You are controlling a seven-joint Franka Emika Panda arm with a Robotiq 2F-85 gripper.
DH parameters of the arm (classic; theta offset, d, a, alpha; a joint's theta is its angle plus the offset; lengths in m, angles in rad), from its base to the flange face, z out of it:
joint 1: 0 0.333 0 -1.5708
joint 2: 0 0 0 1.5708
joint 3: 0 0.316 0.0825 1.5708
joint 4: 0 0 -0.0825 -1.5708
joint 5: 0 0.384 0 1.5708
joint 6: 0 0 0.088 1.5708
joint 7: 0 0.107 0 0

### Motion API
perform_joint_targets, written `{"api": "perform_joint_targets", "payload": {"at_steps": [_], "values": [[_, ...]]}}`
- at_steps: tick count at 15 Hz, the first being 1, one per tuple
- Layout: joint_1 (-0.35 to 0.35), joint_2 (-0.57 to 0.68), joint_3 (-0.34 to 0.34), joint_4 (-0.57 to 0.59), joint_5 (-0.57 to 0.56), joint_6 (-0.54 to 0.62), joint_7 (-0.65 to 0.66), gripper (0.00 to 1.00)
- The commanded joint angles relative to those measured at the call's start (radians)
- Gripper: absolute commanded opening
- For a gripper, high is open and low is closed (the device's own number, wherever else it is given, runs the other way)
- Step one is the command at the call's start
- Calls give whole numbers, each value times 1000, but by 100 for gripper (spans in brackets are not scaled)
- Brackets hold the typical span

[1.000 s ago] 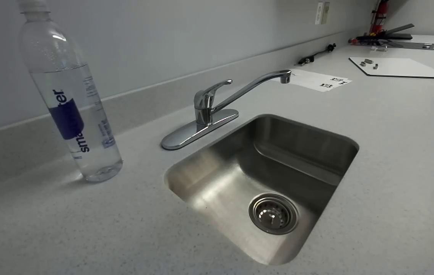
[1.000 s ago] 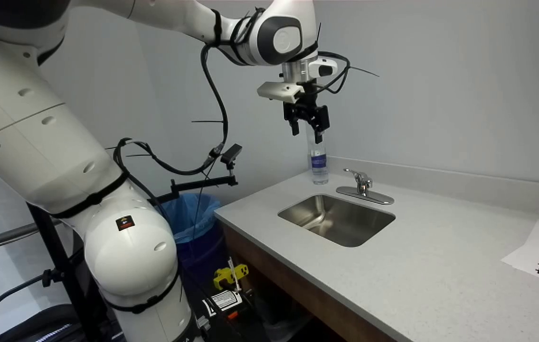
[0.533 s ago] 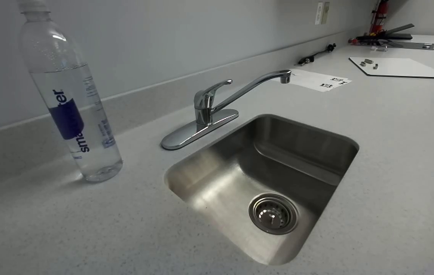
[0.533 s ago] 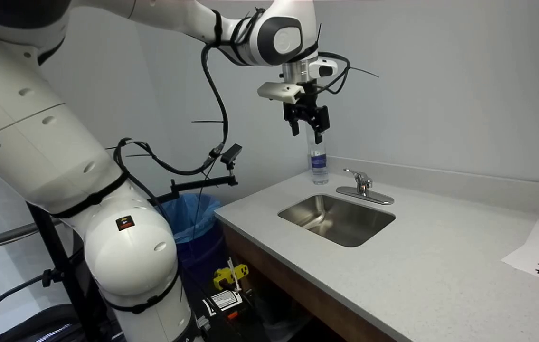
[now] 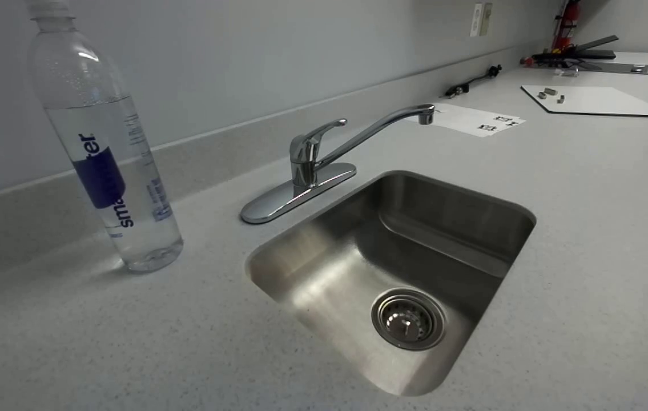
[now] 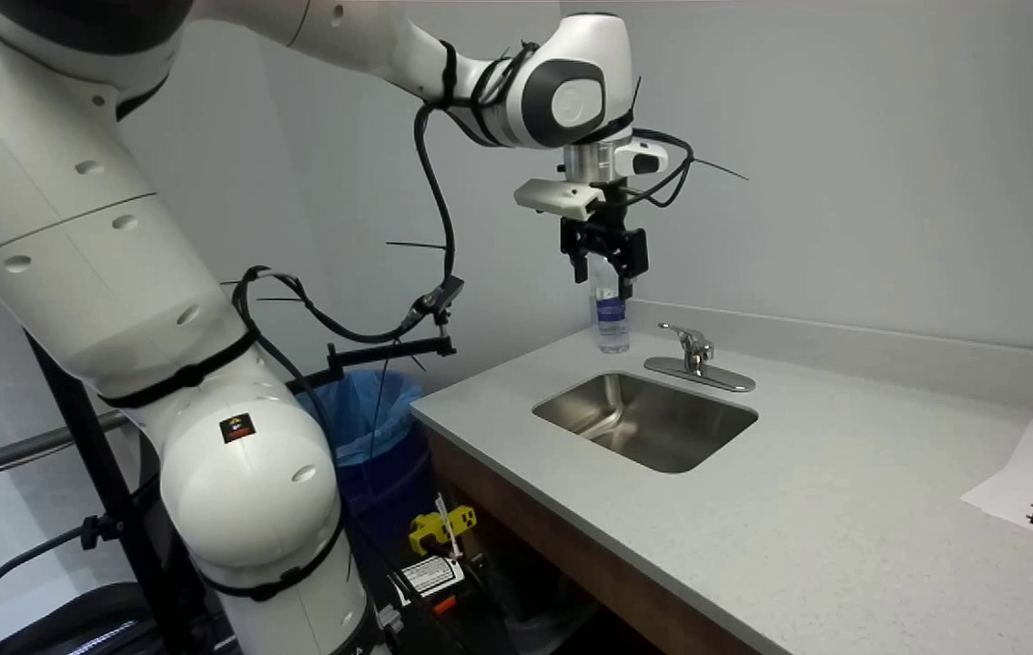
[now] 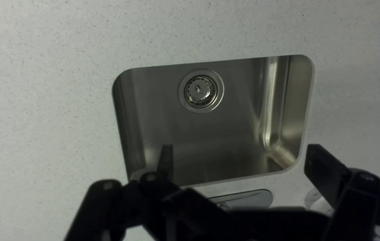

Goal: Slide the spout to the left

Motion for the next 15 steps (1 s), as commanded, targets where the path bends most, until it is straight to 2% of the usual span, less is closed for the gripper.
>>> {"api": "perform_joint_targets", "payload": {"at_steps": [1,7,15], "values": [[-34,108,-20,100,-26,-39,-50,100],[-71,296,-44,252,-30,-67,-151,100],[-106,545,-32,474,-73,-70,-278,100]]}}
